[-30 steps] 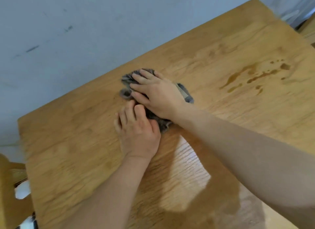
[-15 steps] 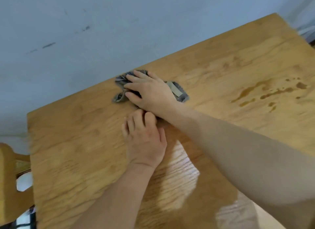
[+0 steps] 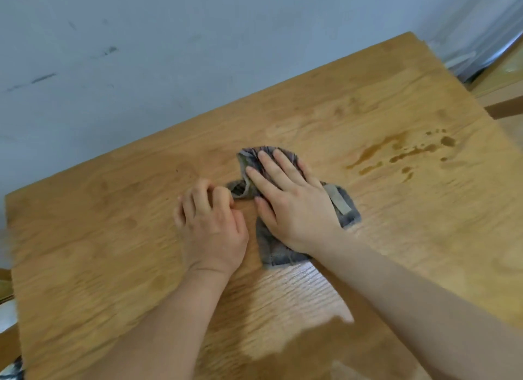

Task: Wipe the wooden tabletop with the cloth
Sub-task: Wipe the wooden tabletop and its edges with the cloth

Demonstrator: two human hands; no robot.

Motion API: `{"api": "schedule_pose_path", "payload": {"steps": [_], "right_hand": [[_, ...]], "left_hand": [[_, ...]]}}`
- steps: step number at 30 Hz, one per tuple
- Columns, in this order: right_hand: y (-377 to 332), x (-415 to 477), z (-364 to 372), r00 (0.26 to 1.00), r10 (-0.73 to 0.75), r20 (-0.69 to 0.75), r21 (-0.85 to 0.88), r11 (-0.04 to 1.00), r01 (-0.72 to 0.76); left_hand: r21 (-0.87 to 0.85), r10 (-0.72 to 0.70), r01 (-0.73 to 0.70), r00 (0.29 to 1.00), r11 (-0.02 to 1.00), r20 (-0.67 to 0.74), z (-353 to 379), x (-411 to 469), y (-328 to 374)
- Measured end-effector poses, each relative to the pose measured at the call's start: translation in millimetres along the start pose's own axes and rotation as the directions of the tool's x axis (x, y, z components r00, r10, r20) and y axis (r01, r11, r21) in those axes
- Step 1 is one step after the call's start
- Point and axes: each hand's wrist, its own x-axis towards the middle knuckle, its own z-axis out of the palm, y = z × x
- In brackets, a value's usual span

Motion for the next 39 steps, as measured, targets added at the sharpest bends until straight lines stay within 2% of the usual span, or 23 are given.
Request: {"api": "schedule_pose_path", "payload": {"steps": [3,6,8,10,13,16,18,20,23,25,27,31,33,36,39], "right_hand": [[23.2,39.6,-3.3,1.0,-0.014,0.022,-0.042,0.999,0.015],[58.3,120.4,-7.5,0.982,0.191,-0.002,-0.071,0.979,-0.191],[65.0,143.7,-5.3,0.961,0.278,0.002,-0.07,0.958,-0.277],[51.2,127.7,0.5,0.97,0.243,-0.006,-0.062,0.968,-0.243],[18.5,43.2,-2.8,0.993,0.111,-0.047,-0.028,0.993,-0.112],[-5.6,-40.3,-5.8,0.999,0.04,0.006,0.023,0.999,-0.04],[3.0,-38.6,-6.7,1.0,0.019,0.021,0.056,0.998,-0.02],[18.9,5.4,-7.6,0.999,0.05,0.018,0.032,0.998,-0.05],[40.9,81.0,-8.4,0.969,0.247,0.015,-0.009,0.969,-0.247],[40.3,96.4,-4.1,0.943,0.331,0.029,-0.002,0.944,-0.331],[22.2,72.5,-1.5,0.949,0.316,0.0,0.023,0.948,-0.316],[0.2,-34.1,-7.7,0.977,0.206,-0.048,0.018,0.979,-0.205],[23.3,-54.9,-15.4,0.962,0.27,-0.044,-0.011,0.963,-0.271],[48.3,-33.6,-22.7,0.907,0.412,-0.082,-0.046,0.908,-0.416],[44.3,1.5,-17.8,0.9,0.434,-0.031,-0.044,0.899,-0.435]], "left_hand": [[0.006,0.007,-0.007,1.0,1.0,0.004,0.0,1.6,0.5],[-0.002,-0.007,0.007,1.0,1.0,0.003,-0.7,1.8,0.3],[0.009,-0.007,0.007,1.0,1.0,0.004,-0.8,2.5,0.8],[0.022,-0.011,0.011,1.0,1.0,0.014,-1.0,1.5,1.2],[0.035,-0.005,0.005,1.0,0.999,0.01,-1.0,0.7,2.8],[0.04,-0.011,0.011,1.0,0.999,-0.004,-1.8,1.3,3.3],[0.038,-0.011,0.012,1.0,0.999,-0.012,-2.2,2.3,4.1],[0.042,-0.008,0.008,1.0,0.999,-0.005,-2.8,3.7,5.4],[0.055,-0.011,0.011,1.0,0.998,0.0,-2.5,3.7,5.2],[0.063,-0.007,0.007,1.0,0.998,-0.001,-2.0,3.5,5.3],[0.068,0.001,-0.001,1.0,0.998,-0.005,-1.4,3.0,4.8],[0.043,0.013,-0.012,1.0,0.999,-0.014,-0.9,2.1,5.0],[0.028,0.01,-0.009,1.0,1.0,-0.017,-1.1,2.2,4.7],[0.032,0.043,-0.042,0.999,0.999,-0.029,-1.6,3.2,3.6],[0.02,0.055,-0.055,0.998,0.998,-0.04,-2.7,4.4,5.6]]}}
